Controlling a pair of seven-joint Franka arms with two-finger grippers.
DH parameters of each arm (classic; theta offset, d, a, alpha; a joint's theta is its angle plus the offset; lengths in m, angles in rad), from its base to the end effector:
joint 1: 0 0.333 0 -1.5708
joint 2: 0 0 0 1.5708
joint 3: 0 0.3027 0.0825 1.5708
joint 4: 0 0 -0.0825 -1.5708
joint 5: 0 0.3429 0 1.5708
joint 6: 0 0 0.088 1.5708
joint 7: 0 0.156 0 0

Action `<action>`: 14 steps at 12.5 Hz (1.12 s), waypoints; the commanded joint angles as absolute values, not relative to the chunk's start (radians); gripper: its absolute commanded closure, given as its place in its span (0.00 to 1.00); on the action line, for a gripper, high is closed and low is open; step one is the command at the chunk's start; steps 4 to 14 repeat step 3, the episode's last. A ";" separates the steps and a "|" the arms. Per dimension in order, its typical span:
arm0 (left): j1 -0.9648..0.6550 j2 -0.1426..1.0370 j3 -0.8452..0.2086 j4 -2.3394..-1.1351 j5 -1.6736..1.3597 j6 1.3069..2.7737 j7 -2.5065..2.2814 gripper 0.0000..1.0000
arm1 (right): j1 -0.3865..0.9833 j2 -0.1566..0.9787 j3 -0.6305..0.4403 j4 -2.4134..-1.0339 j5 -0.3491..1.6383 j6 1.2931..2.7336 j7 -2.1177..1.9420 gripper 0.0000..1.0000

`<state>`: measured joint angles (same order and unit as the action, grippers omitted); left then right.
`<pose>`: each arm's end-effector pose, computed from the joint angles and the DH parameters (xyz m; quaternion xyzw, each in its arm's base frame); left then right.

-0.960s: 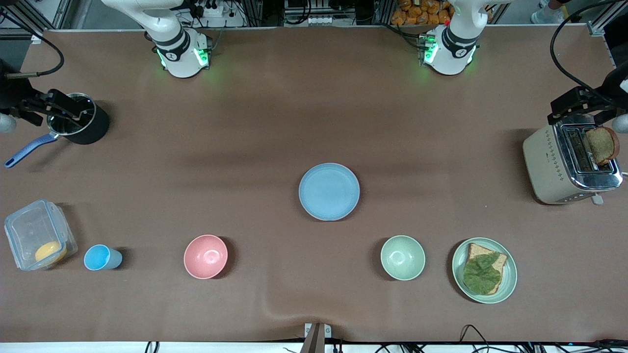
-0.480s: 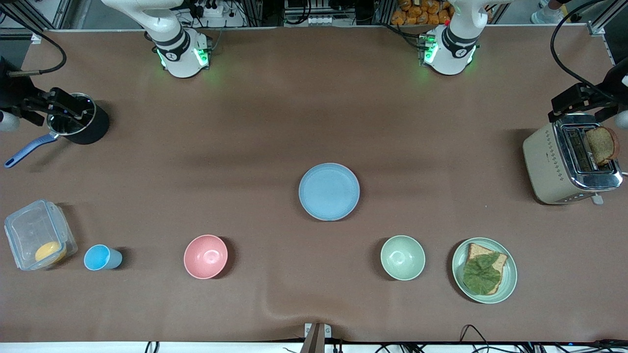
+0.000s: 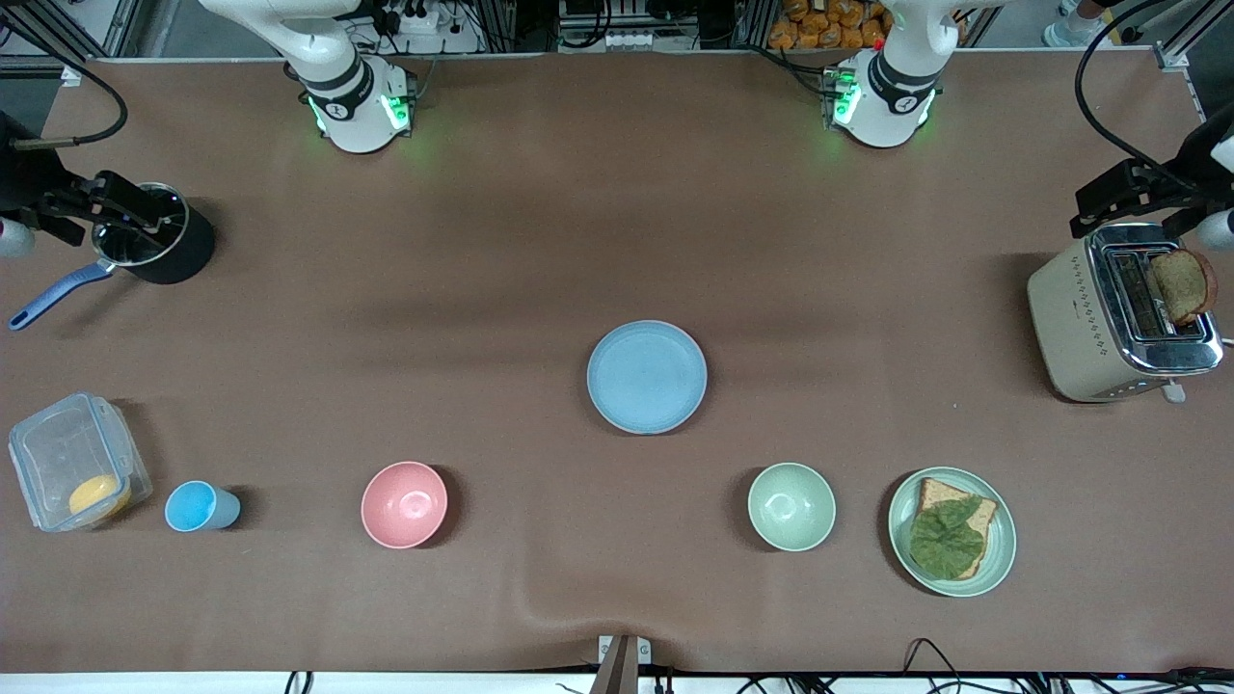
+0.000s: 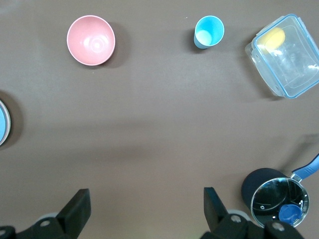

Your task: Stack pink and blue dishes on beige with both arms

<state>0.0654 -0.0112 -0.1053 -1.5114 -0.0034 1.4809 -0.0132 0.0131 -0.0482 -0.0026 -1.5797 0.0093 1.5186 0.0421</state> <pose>0.4999 -0.0208 0.5854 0.9999 -0.0135 -0.0097 0.0008 0.4932 0.0066 0.5781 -0.9998 0.0156 0.0066 0.0045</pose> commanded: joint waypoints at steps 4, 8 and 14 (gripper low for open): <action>0.064 -0.021 -0.114 -1.503 0.003 1.463 -0.028 0.00 | 0.003 -0.069 0.008 -1.577 -0.006 1.503 0.028 0.00; 0.064 -0.021 -0.114 -1.503 0.003 1.463 -0.028 0.00 | 0.003 -0.069 0.008 -1.577 -0.006 1.503 0.028 0.00; 0.064 -0.021 -0.114 -1.503 0.003 1.463 -0.028 0.00 | 0.003 -0.069 0.008 -1.577 -0.006 1.503 0.028 0.00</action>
